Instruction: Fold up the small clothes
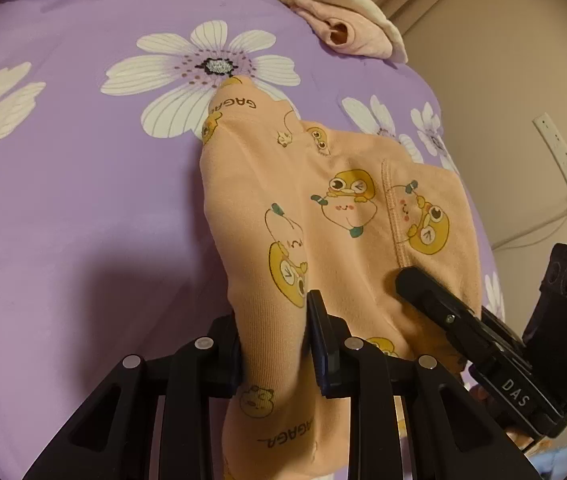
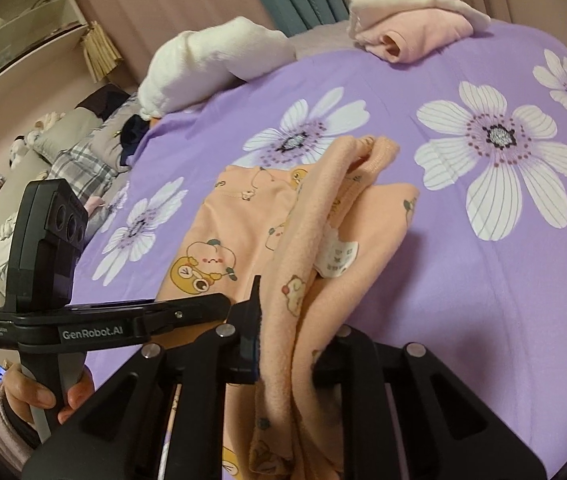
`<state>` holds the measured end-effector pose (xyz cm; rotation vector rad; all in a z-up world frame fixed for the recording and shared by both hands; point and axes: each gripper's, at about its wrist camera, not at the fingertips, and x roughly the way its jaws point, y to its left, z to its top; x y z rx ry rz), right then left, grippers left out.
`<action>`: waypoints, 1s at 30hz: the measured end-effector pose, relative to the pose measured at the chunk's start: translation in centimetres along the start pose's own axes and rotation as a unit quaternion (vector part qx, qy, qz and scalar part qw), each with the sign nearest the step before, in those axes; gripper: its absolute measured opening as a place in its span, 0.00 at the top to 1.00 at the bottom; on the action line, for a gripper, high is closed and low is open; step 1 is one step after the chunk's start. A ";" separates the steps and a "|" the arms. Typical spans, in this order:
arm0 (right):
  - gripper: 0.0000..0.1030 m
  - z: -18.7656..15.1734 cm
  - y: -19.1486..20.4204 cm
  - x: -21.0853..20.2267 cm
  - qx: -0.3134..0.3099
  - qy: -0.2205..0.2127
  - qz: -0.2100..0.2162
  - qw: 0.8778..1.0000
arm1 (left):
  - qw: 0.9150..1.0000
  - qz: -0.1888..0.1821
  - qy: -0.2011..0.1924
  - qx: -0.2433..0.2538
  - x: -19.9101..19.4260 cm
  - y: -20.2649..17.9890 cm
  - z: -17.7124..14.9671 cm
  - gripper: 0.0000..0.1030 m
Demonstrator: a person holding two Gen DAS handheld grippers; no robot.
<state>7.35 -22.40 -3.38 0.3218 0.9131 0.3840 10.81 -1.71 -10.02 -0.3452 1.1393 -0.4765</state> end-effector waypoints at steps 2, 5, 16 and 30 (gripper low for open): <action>0.85 -0.2 0.6 -0.5 -0.003 -0.005 0.004 1.000 | 1.000 0.001 -0.003 0.003 -0.6 -0.1 -0.4 0.75; 0.85 -0.6 1.2 -1.3 -0.001 -0.011 0.011 1.000 | 1.000 0.007 -0.006 0.009 -1.5 -0.4 -1.1 0.75; 0.85 -2.2 4.0 -3.5 -0.014 -0.019 0.029 0.999 | 1.000 0.016 -0.013 0.011 -4.5 -0.7 -3.3 0.75; 0.85 -3.6 7.6 -4.7 -0.038 -0.018 0.049 0.998 | 0.999 0.035 -0.028 -0.002 -7.3 0.1 -5.2 0.75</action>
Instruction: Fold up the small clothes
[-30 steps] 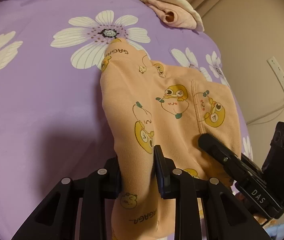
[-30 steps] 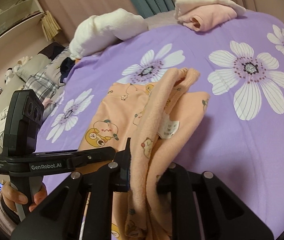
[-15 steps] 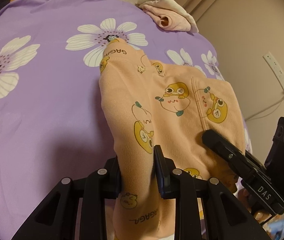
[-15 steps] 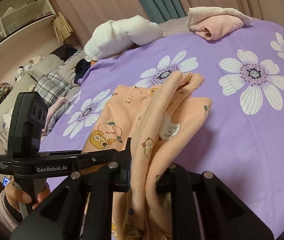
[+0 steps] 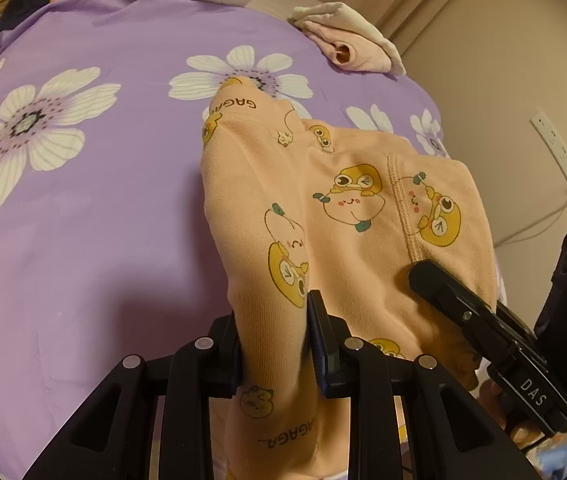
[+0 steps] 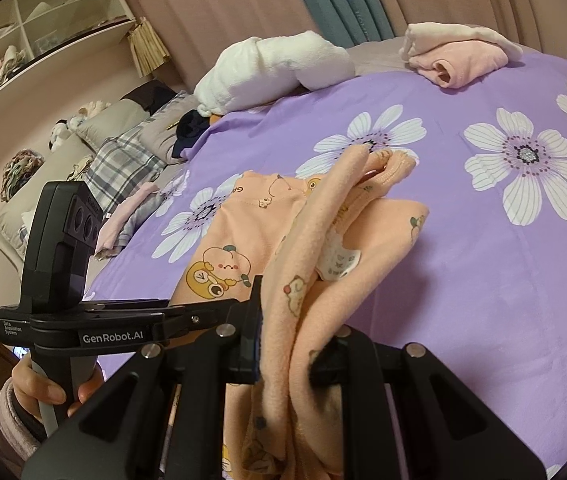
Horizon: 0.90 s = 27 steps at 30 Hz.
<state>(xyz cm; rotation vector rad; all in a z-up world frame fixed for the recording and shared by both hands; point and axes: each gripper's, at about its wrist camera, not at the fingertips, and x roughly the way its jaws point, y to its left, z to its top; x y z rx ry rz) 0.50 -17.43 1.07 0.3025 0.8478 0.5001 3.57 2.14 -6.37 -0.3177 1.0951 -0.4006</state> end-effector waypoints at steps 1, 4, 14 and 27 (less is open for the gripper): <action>0.85 0.0 0.2 0.0 -0.001 0.001 0.001 1.000 | 1.000 0.001 -0.001 -0.001 -0.2 0.1 -0.1 0.75; 0.85 -0.1 0.7 0.1 -0.006 0.002 0.006 1.000 | 1.000 0.005 -0.006 -0.001 -0.7 0.4 -0.3 0.75; 0.84 0.3 2.4 0.4 -0.028 0.006 0.015 0.999 | 1.000 0.011 -0.016 -0.011 -2.2 1.3 -1.0 0.75; 0.84 1.2 4.5 1.1 -0.054 0.007 0.025 0.998 | 0.999 0.024 -0.036 -0.017 -4.0 2.3 -0.9 0.75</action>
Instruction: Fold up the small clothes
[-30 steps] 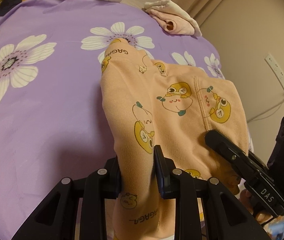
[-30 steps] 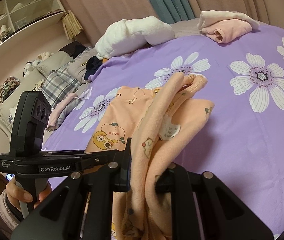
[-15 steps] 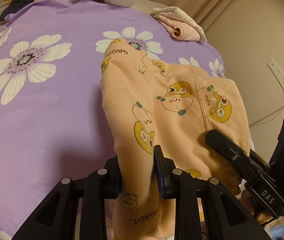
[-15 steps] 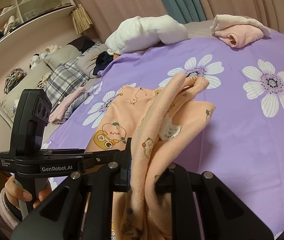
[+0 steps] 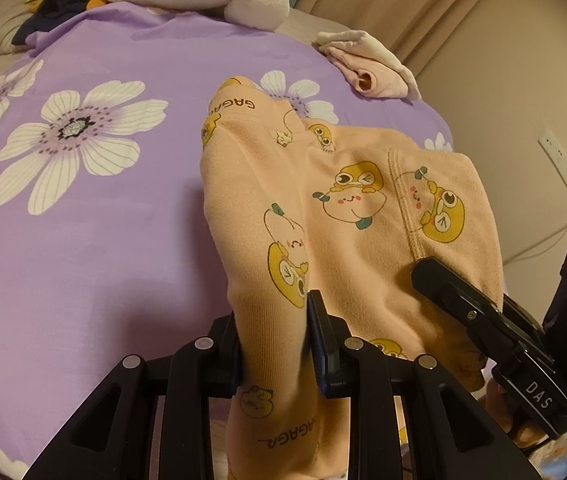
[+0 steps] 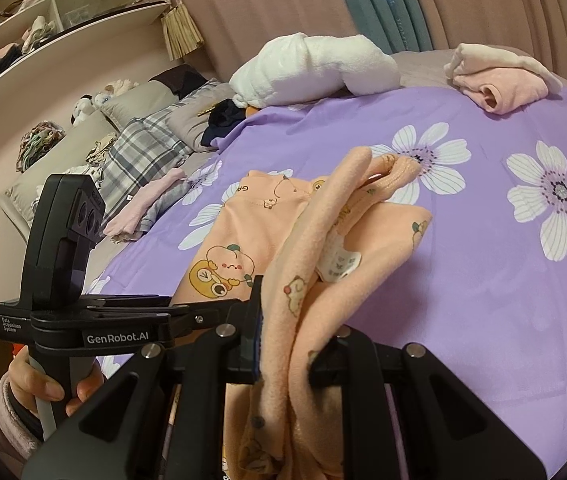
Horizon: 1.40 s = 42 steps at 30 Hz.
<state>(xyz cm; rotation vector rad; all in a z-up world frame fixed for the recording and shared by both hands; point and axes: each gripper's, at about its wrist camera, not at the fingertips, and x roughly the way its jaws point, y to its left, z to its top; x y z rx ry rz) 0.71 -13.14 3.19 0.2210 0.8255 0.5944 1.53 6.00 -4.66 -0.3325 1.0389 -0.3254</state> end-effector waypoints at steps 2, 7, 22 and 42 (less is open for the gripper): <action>0.84 0.2 0.3 0.1 -0.005 0.000 0.001 1.000 | 1.000 0.002 -0.003 0.000 -0.2 0.2 0.0 0.75; 0.84 0.5 1.0 0.5 -0.016 0.001 0.000 1.000 | 1.000 0.007 -0.008 -0.004 -0.7 0.7 -0.1 0.75; 0.84 1.4 2.1 1.7 -0.036 0.008 0.004 0.999 | 1.000 0.015 -0.021 -0.010 -1.3 1.7 0.3 0.75; 0.84 1.6 2.8 2.7 -0.043 0.014 0.009 0.999 | 0.999 0.027 -0.021 -0.018 -1.2 2.3 0.5 0.75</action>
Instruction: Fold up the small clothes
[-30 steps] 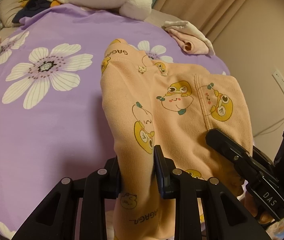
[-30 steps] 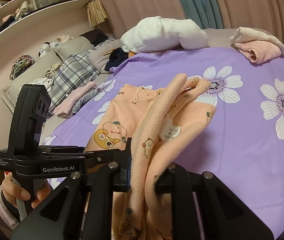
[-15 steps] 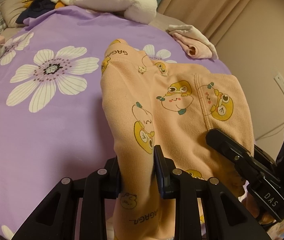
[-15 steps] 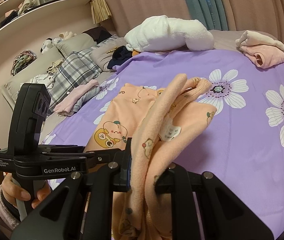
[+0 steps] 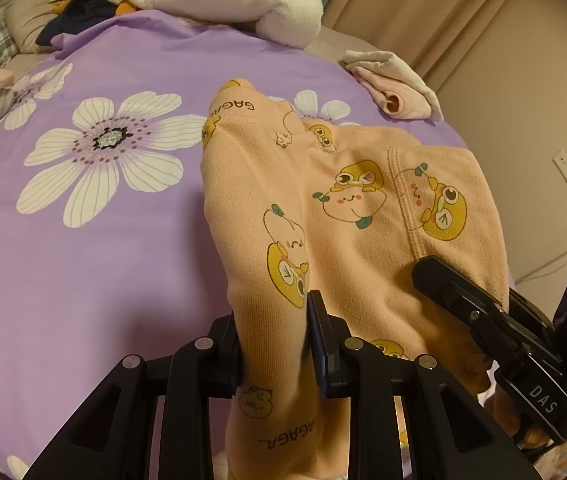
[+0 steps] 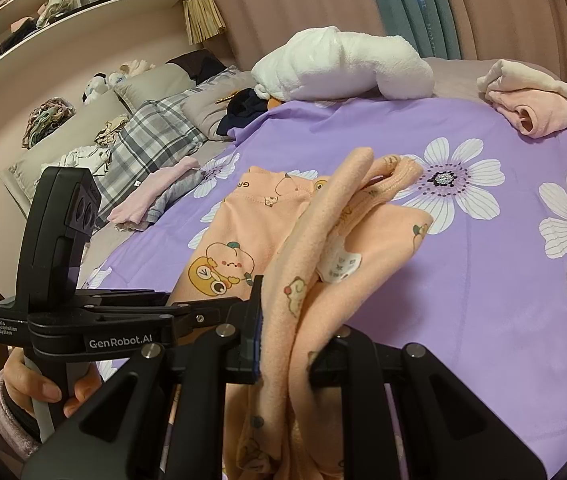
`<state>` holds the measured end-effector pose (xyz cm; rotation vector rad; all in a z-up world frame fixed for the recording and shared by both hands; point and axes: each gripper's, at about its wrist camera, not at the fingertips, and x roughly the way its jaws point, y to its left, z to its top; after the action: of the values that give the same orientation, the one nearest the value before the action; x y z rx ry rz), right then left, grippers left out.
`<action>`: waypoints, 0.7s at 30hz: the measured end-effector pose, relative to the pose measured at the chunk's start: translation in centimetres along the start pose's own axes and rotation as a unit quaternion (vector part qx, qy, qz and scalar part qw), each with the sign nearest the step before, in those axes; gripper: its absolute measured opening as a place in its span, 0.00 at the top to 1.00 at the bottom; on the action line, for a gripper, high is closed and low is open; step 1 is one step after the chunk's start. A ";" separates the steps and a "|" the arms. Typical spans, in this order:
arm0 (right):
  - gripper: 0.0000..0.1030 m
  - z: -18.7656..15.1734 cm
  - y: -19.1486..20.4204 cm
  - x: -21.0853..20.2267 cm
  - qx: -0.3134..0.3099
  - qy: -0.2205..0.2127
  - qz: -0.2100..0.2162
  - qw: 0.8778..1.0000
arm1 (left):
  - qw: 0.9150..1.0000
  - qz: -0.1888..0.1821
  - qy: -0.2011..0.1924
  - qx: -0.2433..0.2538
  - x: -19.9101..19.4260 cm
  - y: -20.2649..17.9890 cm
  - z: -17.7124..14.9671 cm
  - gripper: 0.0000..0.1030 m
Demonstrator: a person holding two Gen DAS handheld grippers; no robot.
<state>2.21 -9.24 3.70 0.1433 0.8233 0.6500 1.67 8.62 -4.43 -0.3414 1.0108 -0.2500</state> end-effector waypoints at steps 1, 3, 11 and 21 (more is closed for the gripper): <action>0.84 0.0 0.0 0.1 0.000 0.000 0.000 1.000 | 1.000 0.000 0.001 0.000 0.0 0.0 0.0 0.75; 0.84 0.1 0.0 0.3 0.002 0.002 0.001 1.000 | 1.000 0.001 0.000 0.000 0.1 0.0 0.0 0.75; 0.84 0.2 -0.3 1.1 0.004 0.006 0.004 1.000 | 1.000 0.005 0.003 -0.002 0.6 0.4 0.4 0.75; 0.84 0.3 -0.5 2.2 0.006 0.013 0.005 1.000 | 1.000 0.013 0.009 -0.005 1.5 0.9 0.9 0.75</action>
<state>3.81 -8.29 2.33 0.1509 0.8520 0.6565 3.28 9.02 -5.53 -0.3341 1.0346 -0.2252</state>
